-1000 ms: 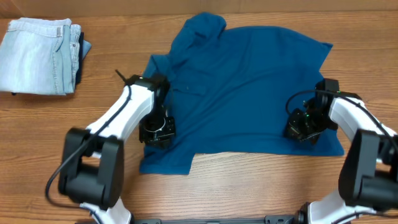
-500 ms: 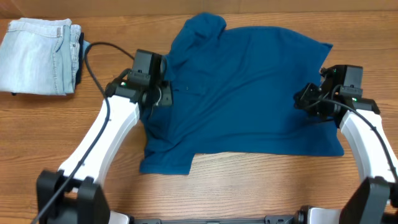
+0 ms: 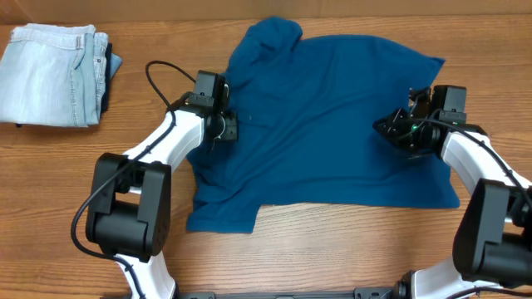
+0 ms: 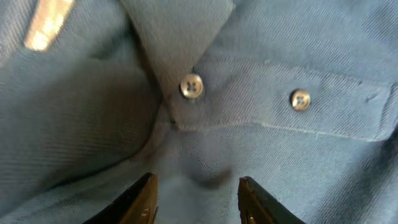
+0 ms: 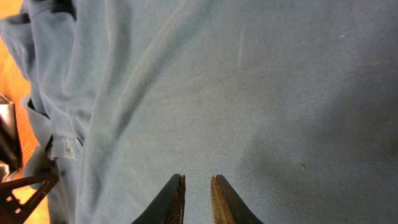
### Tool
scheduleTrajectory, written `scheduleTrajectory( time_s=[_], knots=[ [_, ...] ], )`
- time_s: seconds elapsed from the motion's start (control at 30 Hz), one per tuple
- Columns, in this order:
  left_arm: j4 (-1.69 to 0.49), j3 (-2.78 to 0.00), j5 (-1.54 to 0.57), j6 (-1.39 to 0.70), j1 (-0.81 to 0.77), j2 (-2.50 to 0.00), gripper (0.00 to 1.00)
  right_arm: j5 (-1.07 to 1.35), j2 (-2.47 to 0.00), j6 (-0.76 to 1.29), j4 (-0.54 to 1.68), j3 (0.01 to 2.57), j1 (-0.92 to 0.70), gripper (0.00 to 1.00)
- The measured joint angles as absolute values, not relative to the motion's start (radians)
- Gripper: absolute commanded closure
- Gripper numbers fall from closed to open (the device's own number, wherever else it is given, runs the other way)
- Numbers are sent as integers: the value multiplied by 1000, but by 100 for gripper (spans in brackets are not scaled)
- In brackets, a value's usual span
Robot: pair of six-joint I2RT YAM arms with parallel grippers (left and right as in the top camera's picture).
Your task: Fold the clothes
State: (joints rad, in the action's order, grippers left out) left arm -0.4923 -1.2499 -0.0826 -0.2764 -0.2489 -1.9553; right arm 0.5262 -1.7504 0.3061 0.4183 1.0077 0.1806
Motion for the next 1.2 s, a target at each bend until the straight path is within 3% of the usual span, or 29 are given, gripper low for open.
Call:
scheduleTrajectory(
  time_s=[0.37, 0.83, 0.93, 1.07, 1.2],
  knots=[
    [-778, -1265, -116, -286, -249, -1971, 84, 535, -1801, 261, 551, 1008, 181, 82],
    [-1077, -1257, -154, -380, -344, -1969, 91, 535, -1792, 226, 628, 1008, 181, 82],
    [-1105, -1249, -153, -395, -363, -1941, 89, 535, -1767, 224, 633, 1008, 181, 82],
    [-1034, -1245, -107, -414, -364, -1798, 67, 535, -1720, 220, 613, 1008, 181, 82],
    [-787, -1246, -43, -395, -352, -1652, 58, 547, -1701, 215, 567, 1008, 181, 81]
  ],
)
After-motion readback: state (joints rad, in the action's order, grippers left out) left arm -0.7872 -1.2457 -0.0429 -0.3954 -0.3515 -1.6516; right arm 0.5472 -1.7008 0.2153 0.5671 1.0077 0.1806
